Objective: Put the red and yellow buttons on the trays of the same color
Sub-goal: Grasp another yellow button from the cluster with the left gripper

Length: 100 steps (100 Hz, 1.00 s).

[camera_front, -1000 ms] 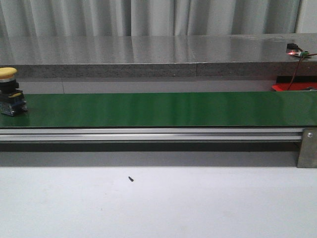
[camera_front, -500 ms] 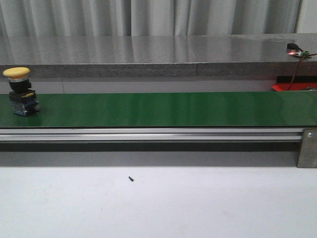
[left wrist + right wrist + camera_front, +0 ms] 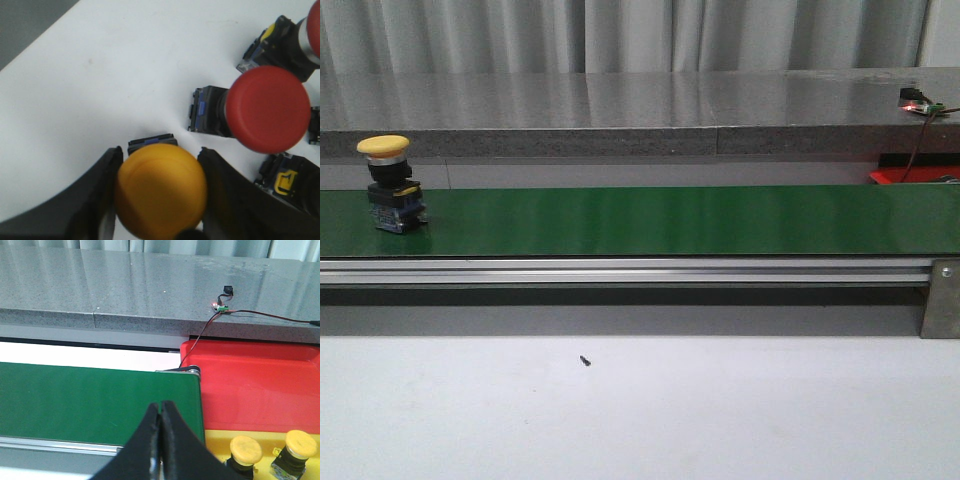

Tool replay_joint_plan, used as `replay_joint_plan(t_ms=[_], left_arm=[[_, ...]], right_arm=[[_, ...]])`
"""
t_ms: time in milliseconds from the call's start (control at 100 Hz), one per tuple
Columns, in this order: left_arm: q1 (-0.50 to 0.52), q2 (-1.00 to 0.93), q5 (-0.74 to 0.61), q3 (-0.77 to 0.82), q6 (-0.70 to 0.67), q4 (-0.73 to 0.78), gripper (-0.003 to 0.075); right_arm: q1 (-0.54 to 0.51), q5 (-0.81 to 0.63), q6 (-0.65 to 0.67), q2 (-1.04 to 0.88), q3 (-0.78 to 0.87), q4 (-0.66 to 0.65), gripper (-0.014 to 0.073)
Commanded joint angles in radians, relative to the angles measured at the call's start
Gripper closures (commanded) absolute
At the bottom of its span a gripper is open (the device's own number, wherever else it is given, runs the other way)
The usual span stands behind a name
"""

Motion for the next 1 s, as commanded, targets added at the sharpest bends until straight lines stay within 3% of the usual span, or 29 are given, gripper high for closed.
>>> replay_joint_plan(t_ms=[0, 410, 990], left_arm=[[-0.005, -0.054, -0.032, -0.03, 0.0, -0.016, 0.0603], [-0.022, -0.2, 0.049, -0.03, 0.014, -0.014, 0.0606], [-0.285, -0.262, 0.125, -0.03, 0.049, -0.01, 0.0606]], right_arm=[[0.003, -0.07, -0.008, 0.004, -0.025, 0.006, 0.0662], [0.003, -0.069, -0.008, 0.004, -0.025, 0.007, 0.0662], [0.003, -0.056, -0.008, 0.004, -0.025, 0.007, 0.0662]])
